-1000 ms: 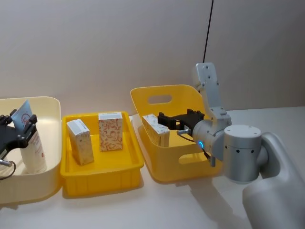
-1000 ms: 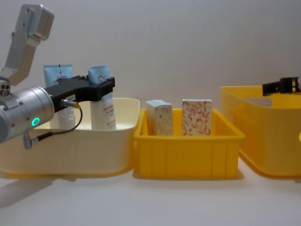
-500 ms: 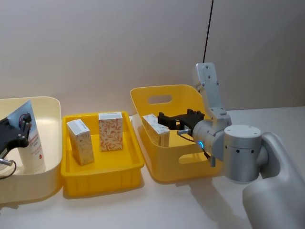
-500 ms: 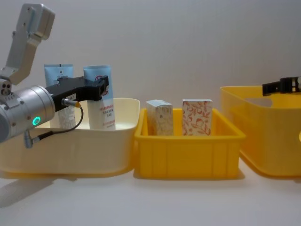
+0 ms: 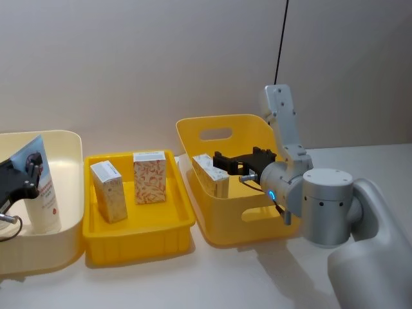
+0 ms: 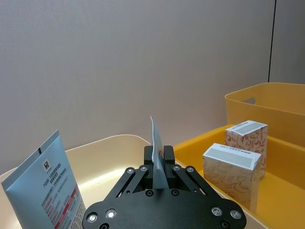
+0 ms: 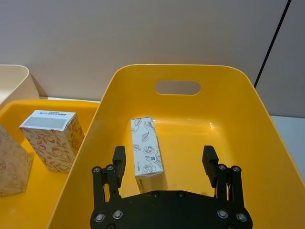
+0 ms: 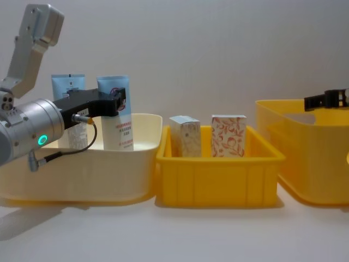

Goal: Bimanual collaborative sorting of washing and personal care products

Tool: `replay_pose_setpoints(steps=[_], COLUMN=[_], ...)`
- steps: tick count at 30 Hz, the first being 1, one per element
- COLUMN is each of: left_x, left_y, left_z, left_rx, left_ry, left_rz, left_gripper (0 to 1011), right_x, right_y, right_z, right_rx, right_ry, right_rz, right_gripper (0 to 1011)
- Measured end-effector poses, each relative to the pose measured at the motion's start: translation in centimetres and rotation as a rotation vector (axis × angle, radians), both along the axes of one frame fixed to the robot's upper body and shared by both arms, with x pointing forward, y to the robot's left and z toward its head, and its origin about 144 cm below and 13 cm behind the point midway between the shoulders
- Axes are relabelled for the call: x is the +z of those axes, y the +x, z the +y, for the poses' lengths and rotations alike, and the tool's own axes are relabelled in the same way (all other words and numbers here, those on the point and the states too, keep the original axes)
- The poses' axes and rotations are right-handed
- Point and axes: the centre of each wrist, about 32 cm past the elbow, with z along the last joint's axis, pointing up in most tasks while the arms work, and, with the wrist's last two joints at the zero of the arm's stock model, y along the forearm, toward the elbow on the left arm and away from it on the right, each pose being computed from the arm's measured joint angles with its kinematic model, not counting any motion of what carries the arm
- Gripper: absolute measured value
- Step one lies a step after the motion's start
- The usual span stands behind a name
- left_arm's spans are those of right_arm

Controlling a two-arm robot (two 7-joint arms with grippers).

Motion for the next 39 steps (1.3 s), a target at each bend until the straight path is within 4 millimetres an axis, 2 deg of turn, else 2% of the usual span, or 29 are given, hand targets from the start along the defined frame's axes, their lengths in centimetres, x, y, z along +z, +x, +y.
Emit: replay_pose_setpoints(steps=[27, 39], left_x=[0.1, 1.0], left_y=[0.0, 0.2], left_z=[0.0, 0.0], left_rx=[0.0, 0.0], left_ry=[0.002, 0.014], left_rz=[-0.001, -0.048], left_gripper=[119, 119], right_x=[0.0, 0.0], right_y=[0.0, 0.0], right_z=[0.0, 0.0], right_rx=[0.0, 0.0], right_ry=[0.0, 0.0], right_rz=[0.0, 0.0], right_gripper=[1001, 1001])
